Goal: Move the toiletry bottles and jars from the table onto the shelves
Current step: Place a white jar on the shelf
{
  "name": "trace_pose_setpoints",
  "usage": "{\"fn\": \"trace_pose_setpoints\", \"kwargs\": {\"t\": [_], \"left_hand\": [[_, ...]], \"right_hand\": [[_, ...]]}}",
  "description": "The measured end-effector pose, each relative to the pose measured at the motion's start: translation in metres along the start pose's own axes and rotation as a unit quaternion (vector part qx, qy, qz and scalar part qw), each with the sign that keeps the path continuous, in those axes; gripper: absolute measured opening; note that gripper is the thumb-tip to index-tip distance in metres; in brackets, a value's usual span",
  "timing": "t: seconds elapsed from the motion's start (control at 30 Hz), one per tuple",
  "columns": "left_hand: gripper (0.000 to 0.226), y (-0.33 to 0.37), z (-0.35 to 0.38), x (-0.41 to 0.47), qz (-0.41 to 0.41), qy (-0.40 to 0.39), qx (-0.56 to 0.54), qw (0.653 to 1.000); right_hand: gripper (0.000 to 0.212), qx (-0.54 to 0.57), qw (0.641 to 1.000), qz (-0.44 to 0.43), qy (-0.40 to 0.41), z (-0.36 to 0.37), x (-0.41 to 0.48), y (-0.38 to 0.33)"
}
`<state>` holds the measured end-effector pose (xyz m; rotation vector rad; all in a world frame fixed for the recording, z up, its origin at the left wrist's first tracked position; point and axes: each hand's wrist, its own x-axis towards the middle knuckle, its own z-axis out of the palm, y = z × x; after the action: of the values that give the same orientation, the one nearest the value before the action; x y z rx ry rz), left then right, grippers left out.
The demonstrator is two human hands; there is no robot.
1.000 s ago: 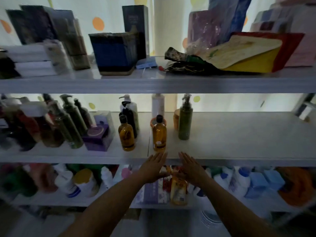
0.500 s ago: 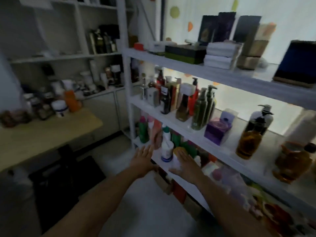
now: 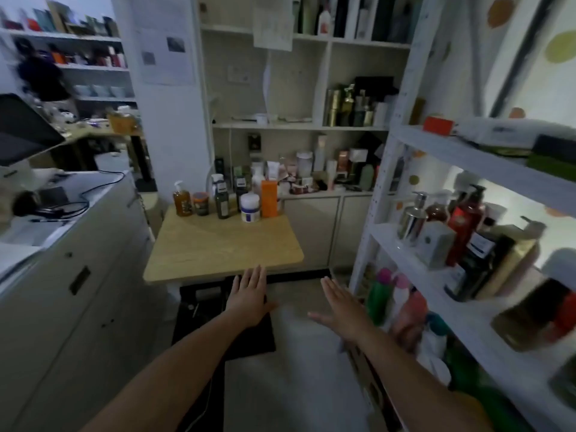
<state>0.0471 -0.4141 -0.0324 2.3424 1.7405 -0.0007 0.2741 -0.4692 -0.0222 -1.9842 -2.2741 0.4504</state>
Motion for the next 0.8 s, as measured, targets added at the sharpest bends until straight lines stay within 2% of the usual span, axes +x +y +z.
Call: {"fn": "trace_pose_setpoints", "kwargs": {"t": [0.1,0.2,0.3,0.5,0.7,0.8], "left_hand": [[0.089,-0.015,-0.019,0.038,-0.047,0.004,-0.002,0.999],[0.09,-0.028,-0.03,0.067,-0.09,0.016,-0.02,0.996],[0.09,-0.042,-0.027,0.086,-0.114,0.0,-0.028,0.993],[0.089,-0.058,-0.028,0.14,-0.141,-0.008,-0.024,0.99],[0.091,-0.078,-0.028,0.216,-0.138,-0.027,-0.029,0.99],[0.091,-0.095,-0.033,0.265,-0.138,-0.034,-0.032,0.989]], "right_hand": [[0.105,-0.004,0.999,-0.029,-0.014,-0.017,0.051,0.01],[0.092,-0.009,0.998,-0.049,-0.026,-0.026,0.098,0.021],[0.09,-0.005,0.997,-0.058,-0.046,-0.023,0.134,0.025],[0.106,-0.009,0.996,-0.067,-0.064,-0.019,0.193,0.029],[0.092,0.01,0.996,-0.046,-0.08,-0.023,0.263,0.03],[0.093,-0.009,0.996,-0.041,-0.072,-0.026,0.315,0.03]]}}
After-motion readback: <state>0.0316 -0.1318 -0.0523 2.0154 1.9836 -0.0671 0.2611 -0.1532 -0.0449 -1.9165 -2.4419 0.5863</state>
